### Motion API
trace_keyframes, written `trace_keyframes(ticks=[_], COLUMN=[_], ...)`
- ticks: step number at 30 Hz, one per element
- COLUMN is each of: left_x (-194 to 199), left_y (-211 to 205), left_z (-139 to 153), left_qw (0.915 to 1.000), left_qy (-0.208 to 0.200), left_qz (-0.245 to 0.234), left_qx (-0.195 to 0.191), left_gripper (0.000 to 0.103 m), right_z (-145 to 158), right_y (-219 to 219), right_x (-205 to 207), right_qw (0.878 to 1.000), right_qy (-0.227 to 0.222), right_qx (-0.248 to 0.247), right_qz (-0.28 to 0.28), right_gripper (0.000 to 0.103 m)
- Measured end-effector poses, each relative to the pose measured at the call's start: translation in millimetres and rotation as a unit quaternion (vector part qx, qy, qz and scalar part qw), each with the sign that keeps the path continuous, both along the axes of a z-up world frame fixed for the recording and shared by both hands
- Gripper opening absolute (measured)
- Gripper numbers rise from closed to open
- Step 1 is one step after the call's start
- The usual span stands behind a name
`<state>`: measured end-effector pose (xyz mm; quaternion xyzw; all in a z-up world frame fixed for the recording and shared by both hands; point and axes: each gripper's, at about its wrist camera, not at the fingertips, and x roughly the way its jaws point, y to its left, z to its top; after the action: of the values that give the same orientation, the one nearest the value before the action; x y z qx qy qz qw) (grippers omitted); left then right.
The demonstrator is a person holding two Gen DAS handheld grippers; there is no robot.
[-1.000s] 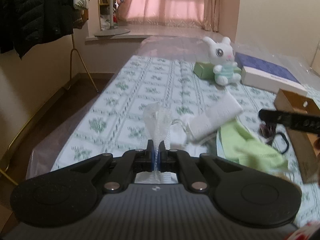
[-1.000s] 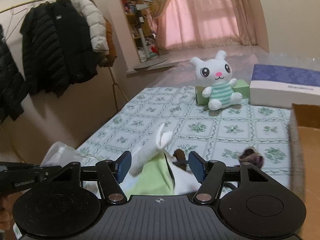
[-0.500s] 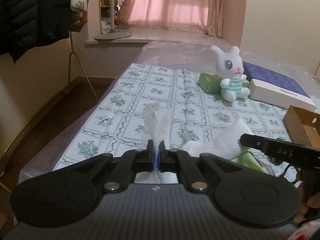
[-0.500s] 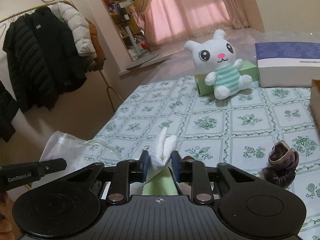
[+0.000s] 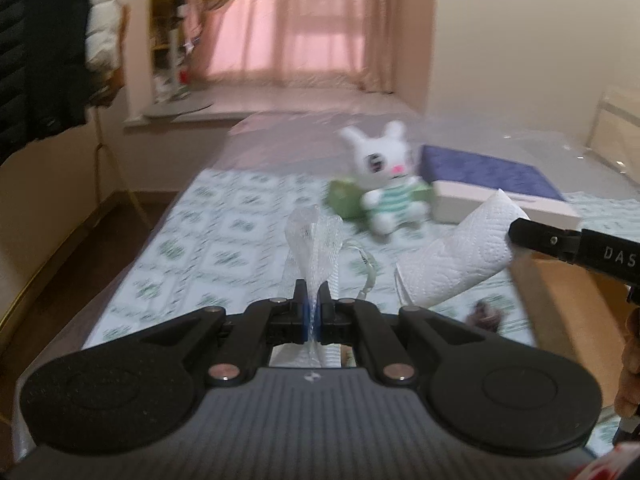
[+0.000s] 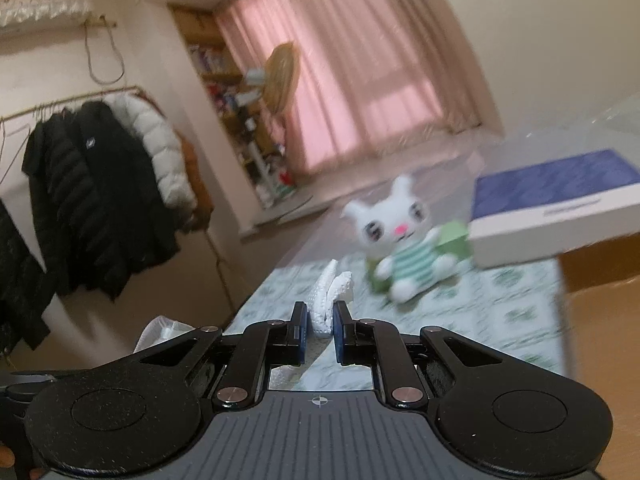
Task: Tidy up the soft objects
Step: 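Carry the bag and white cloth into the cardboard box and open both tools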
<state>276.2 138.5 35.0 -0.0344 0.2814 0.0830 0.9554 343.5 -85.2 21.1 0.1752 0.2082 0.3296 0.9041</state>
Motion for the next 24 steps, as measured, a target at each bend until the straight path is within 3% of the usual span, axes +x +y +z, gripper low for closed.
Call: trace_keyframes(ticks=[7, 13, 19, 24], left_x=[17, 48, 90, 127], left_y=[-72, -149, -220, -262], left_z=[21, 26, 9, -15], left_qw=[0.9973, 0.9896, 0.9811, 0.9766], left_qy=[-0.014, -0.005, 0.026, 0.064], left_qz=[-0.071, -0.138, -0.18, -0.187], left_qx=[-0.013, -0.041, -0.066, -0.085], left_gripper=[0.004, 0.004, 0.005, 0.005], right_z=[23, 22, 10, -6], right_y=[-91, -163, -209, -229], right_x=[-5, -4, 3, 13], right_qw=[0.997, 0.988, 0.979, 0.974], right_qy=[-0.015, -0.011, 0.004, 0.016], right_qx=[-0.02, -0.05, -0.08, -0.095], right_qz=[-0.074, -0.142, -0.185, -0.204], right_gripper=[0.013, 0.013, 0.013, 0.013])
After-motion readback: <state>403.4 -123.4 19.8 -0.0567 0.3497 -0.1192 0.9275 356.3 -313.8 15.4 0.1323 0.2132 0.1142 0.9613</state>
